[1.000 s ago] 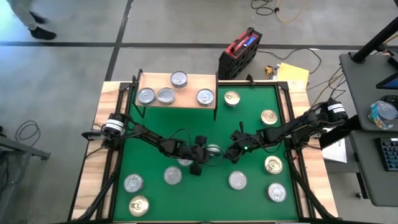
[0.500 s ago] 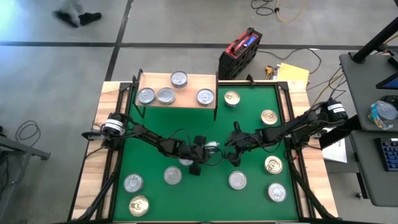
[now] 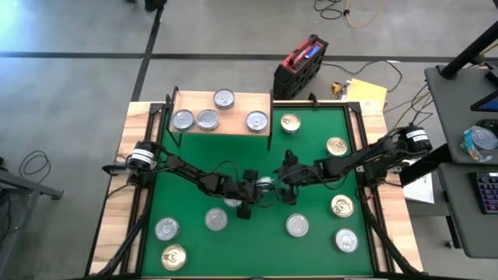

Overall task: Stack canned seafood by type on shelf
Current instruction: Stack the center light blue tuna can on top of the light blue tuna can on the shelf

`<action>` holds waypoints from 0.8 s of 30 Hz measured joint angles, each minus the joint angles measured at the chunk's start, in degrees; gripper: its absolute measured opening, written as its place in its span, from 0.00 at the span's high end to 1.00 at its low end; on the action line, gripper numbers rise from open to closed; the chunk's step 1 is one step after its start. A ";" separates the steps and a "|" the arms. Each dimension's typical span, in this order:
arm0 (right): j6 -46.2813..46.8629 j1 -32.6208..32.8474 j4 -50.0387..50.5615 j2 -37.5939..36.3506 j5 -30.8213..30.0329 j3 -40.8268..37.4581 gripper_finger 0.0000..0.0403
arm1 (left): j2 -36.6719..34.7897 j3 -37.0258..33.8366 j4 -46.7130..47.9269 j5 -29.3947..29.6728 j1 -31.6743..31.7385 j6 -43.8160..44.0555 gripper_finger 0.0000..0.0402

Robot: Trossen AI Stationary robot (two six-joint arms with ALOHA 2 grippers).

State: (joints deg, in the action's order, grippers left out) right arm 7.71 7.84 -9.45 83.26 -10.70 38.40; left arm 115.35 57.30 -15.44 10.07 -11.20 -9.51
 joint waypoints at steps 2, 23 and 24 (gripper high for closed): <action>-0.89 0.00 -0.16 1.85 0.02 1.15 0.23 | 0.00 -0.01 -0.06 0.00 0.00 0.00 1.00; -1.71 0.11 2.99 6.08 0.62 5.13 0.69 | -2.12 0.00 -1.57 -0.64 -1.88 -2.20 1.00; -1.71 0.13 3.22 5.76 0.62 5.12 0.69 | -2.63 0.03 -1.62 -0.63 -2.01 -2.27 1.00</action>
State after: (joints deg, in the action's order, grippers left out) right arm 6.00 7.97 -6.23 89.01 -10.08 43.52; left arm 112.72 57.32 -17.05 9.44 -13.21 -11.78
